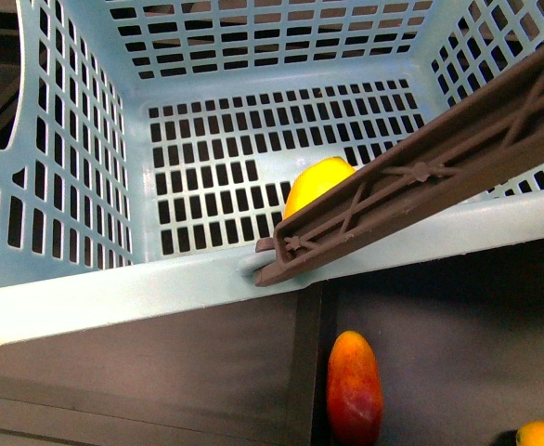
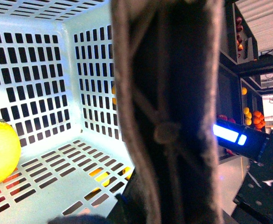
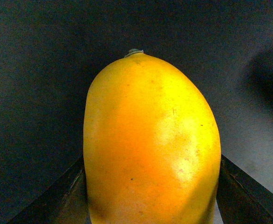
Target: Pick lemon and mango into basket
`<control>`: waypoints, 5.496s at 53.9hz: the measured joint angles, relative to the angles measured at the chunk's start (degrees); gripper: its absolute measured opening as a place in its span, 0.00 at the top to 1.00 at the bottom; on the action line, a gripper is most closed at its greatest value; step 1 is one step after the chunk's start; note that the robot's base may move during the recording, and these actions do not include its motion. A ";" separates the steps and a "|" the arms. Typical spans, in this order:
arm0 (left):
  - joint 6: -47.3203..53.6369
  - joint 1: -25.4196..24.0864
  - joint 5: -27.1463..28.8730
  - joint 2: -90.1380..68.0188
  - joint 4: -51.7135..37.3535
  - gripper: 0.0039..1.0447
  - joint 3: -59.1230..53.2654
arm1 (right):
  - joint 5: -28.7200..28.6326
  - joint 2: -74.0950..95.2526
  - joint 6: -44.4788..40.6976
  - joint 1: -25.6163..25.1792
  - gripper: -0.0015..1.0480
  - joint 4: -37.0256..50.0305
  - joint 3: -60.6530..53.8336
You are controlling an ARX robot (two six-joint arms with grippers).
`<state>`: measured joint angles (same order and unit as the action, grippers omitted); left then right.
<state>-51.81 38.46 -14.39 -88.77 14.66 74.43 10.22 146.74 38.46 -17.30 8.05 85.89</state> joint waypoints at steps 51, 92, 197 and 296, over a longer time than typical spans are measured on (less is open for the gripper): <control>0.00 0.00 0.00 0.00 0.02 0.96 0.00 | -15.63 -68.43 -29.22 -4.44 0.40 3.19 -48.06; 0.00 0.00 -0.02 0.00 0.00 0.96 0.00 | -5.55 -85.99 -21.46 25.57 0.40 -0.09 -48.83; 0.09 0.00 0.24 -0.11 0.04 0.96 0.00 | -10.08 -116.78 -38.21 17.51 0.98 18.12 -82.49; 0.09 0.04 0.24 -0.11 0.04 0.96 0.00 | -10.10 -146.38 -38.29 17.49 0.17 -7.98 -84.87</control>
<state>-51.72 38.50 -14.15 -88.88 14.70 74.43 0.12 0.36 0.16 0.19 0.08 1.02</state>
